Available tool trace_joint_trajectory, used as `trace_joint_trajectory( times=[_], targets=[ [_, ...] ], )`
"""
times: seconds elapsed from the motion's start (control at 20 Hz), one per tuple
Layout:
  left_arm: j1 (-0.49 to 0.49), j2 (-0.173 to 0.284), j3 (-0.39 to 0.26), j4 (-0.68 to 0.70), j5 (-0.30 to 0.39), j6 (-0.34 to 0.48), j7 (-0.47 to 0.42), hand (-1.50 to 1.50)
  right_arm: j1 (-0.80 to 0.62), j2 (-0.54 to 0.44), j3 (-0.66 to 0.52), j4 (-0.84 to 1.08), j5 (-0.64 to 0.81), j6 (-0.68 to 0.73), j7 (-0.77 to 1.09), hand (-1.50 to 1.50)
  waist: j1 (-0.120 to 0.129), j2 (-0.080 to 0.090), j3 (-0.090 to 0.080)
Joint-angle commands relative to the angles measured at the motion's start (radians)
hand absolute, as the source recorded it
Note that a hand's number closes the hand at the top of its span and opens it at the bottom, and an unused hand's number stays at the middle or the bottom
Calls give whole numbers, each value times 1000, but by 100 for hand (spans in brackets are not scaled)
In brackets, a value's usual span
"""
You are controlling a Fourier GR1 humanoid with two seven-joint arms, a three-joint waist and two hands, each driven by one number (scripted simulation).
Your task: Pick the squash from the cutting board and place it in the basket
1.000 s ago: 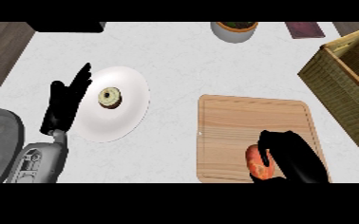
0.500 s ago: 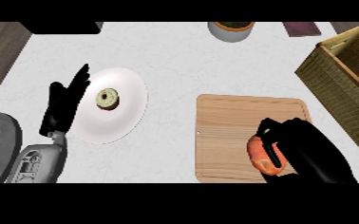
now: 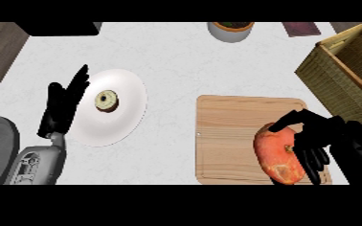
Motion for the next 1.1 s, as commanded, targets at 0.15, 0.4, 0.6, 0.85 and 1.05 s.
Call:
trace_joint_trajectory(
  times=[0.15, 0.4, 0.6, 0.85, 1.05],
  targets=[
    [-6, -11, -10, 4, -6, 1, 13, 0, -310, 34, -208, -99, -230, 87, 317, 150, 1, -6, -1],
    [24, 2, 13, 29, 9, -14, -47, 0, -592, -39, -348, 37, -368, 72, 518, 150, 4, -5, -2],
    [8, -1, 11, 16, 15, -18, -13, 0, -772, -185, -455, 150, -478, 47, 635, 150, -5, -11, -1],
    [14, 19, 17, 6, 5, -21, -29, 0, -838, -459, -457, 346, -453, 155, 575, 150, 5, -1, -1],
    [-21, -32, -19, 9, -6, 0, -6, 0, -886, -637, -414, 467, -371, 217, 497, 150, 10, 7, -1]
  ],
)
